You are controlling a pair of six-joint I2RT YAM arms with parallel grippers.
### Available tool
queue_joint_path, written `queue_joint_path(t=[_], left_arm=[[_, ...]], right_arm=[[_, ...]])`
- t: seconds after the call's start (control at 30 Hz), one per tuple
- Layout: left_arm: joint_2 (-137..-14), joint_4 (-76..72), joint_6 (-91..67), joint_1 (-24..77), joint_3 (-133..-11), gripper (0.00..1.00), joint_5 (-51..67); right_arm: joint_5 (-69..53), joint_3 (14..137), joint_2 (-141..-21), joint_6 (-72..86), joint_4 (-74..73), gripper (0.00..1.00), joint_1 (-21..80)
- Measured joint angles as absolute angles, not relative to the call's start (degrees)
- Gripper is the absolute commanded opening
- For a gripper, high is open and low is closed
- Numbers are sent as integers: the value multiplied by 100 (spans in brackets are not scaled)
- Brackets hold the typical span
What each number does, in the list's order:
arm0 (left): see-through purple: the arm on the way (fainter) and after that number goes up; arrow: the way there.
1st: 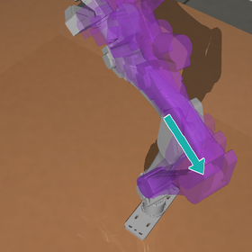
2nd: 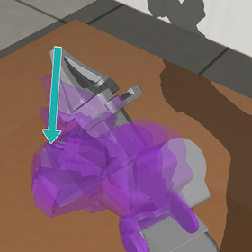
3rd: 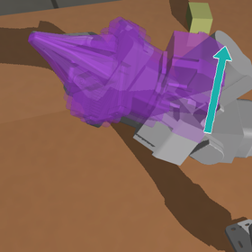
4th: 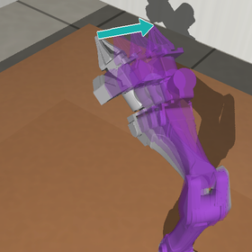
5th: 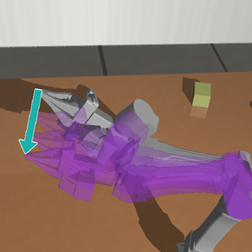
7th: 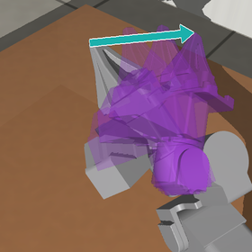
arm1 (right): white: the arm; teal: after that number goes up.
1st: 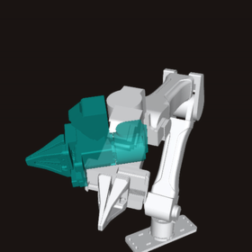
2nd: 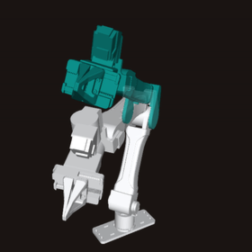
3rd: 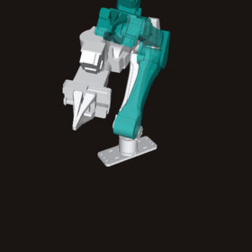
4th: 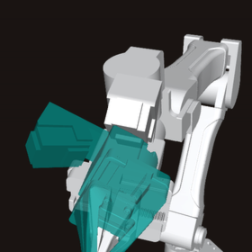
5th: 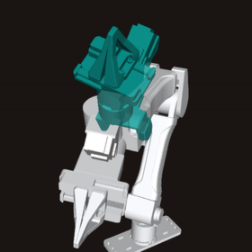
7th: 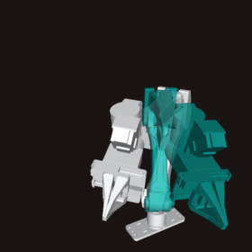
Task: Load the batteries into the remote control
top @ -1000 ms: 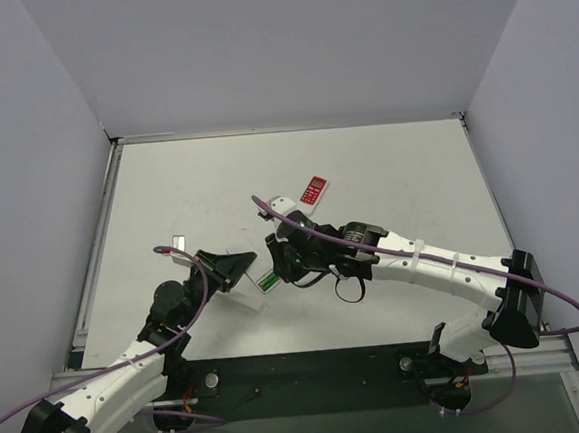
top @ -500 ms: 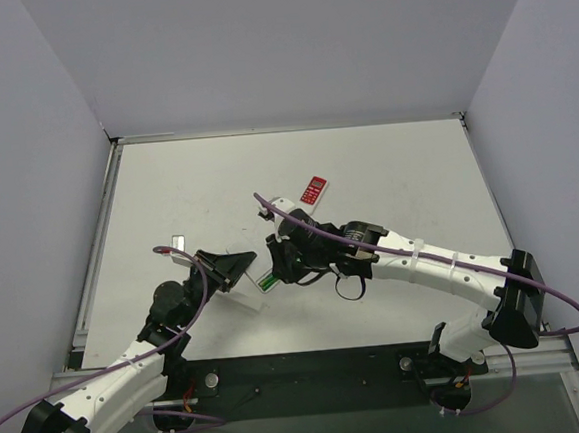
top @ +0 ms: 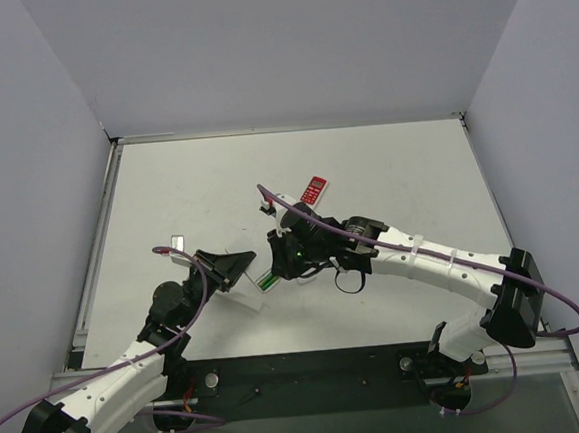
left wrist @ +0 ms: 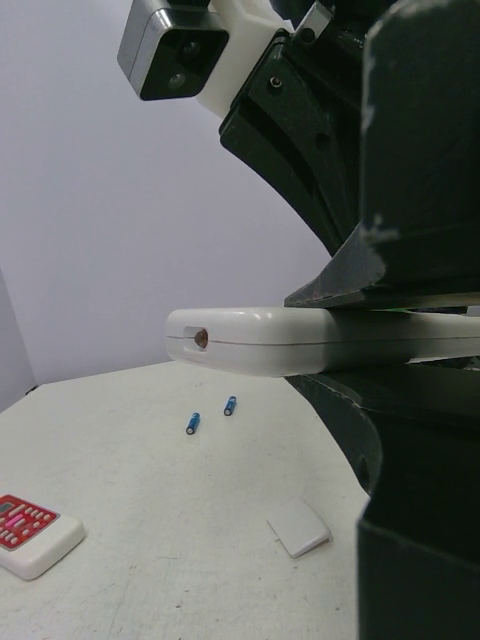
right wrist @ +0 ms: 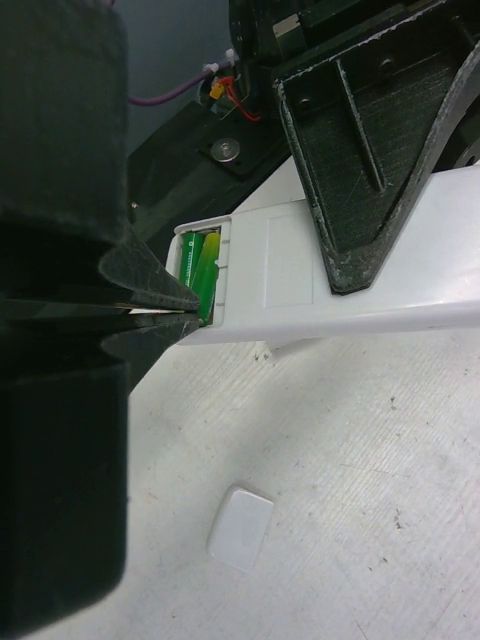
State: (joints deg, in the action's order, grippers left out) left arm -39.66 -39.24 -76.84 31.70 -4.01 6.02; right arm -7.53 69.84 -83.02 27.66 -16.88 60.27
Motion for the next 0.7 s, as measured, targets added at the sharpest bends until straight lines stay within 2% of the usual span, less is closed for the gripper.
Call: queue_joint_path(t=[0.4,0.7], left_arm=[[-4003,-4313,-7581,3151,-169,0,539],[-4108,-4390,-7524,3140,-145,0,464]], right_arm=[[-1131,6995,-8567,2875,-1656,0,5918],[-926,7008,-8670,2851,-1634,0,5948]])
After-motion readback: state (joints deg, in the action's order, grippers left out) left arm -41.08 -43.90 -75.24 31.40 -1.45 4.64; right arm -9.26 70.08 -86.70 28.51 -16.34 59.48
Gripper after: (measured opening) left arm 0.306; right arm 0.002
